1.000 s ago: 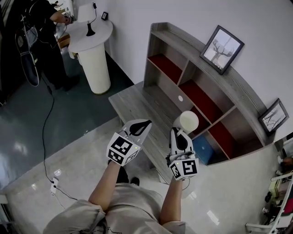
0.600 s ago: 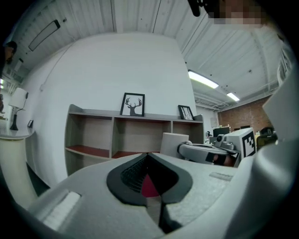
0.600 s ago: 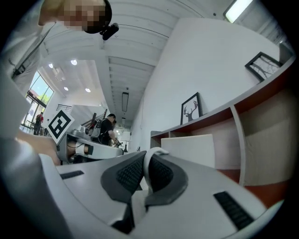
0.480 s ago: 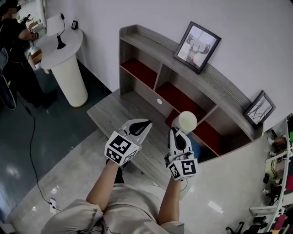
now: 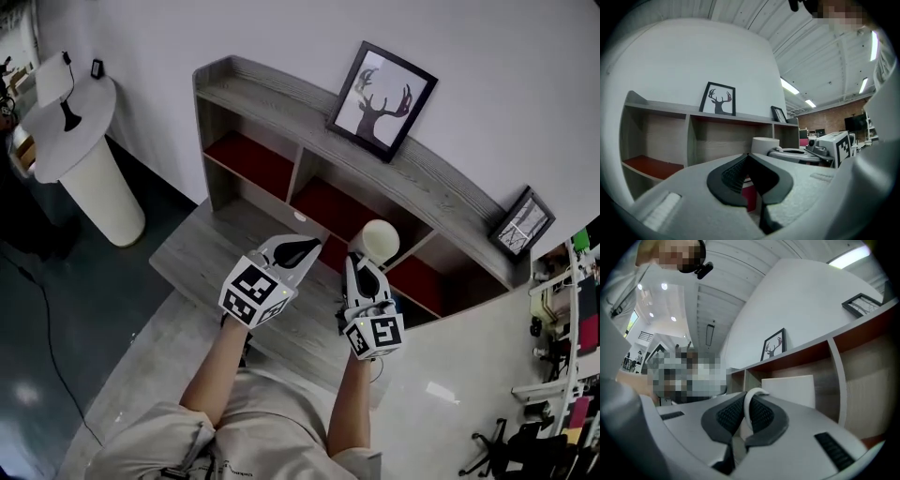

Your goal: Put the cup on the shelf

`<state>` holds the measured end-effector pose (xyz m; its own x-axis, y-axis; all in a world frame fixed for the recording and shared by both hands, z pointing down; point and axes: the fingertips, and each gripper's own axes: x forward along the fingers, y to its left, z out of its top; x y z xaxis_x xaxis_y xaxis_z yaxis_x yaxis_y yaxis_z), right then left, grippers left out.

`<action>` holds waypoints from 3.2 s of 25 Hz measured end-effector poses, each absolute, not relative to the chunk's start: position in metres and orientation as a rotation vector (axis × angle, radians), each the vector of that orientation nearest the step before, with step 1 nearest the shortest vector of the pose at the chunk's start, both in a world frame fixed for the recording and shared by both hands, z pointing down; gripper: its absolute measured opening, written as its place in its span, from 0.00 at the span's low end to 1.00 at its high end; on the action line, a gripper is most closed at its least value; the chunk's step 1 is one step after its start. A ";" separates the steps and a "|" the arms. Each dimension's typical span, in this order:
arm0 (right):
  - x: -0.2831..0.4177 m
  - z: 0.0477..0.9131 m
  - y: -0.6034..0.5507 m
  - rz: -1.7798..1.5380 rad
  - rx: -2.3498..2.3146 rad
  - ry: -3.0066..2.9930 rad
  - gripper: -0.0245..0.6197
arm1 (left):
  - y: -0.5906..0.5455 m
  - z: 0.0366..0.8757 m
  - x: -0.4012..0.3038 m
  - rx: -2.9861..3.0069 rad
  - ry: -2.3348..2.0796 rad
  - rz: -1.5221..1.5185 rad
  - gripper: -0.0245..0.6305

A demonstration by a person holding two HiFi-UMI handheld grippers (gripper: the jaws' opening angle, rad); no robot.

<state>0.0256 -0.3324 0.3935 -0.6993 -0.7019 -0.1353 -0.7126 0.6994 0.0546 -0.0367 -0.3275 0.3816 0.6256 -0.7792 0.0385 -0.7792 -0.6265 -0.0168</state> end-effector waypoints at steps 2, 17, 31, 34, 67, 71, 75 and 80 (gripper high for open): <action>0.023 0.402 -0.341 0.152 -1.208 2.803 0.07 | -0.338 0.390 -0.039 2.842 -1.314 0.072 0.05; -0.019 0.439 -0.415 0.072 -1.444 2.753 0.07 | -0.407 0.416 -0.075 2.883 -1.088 0.136 0.05; -0.023 0.445 -0.447 -0.066 -1.535 2.711 0.07 | -0.433 0.426 -0.057 2.967 -0.822 0.124 0.05; -0.024 0.445 -0.449 -0.066 -1.569 2.711 0.07 | -0.437 0.424 -0.047 2.981 -0.780 0.087 0.05; 0.001 0.448 -0.434 -0.077 -1.843 2.609 0.14 | -0.418 0.426 -0.034 2.992 -0.681 0.003 0.05; 0.009 0.448 -0.430 -0.074 -1.893 2.584 0.14 | -0.417 0.430 -0.030 3.003 -0.701 0.031 0.05; 0.023 0.449 -0.429 -0.116 -1.969 2.516 0.14 | -0.417 0.437 -0.029 3.007 -0.721 0.098 0.05; 0.040 0.450 -0.430 -0.103 -2.093 2.453 0.14 | -0.417 0.436 -0.032 3.006 -0.738 0.108 0.05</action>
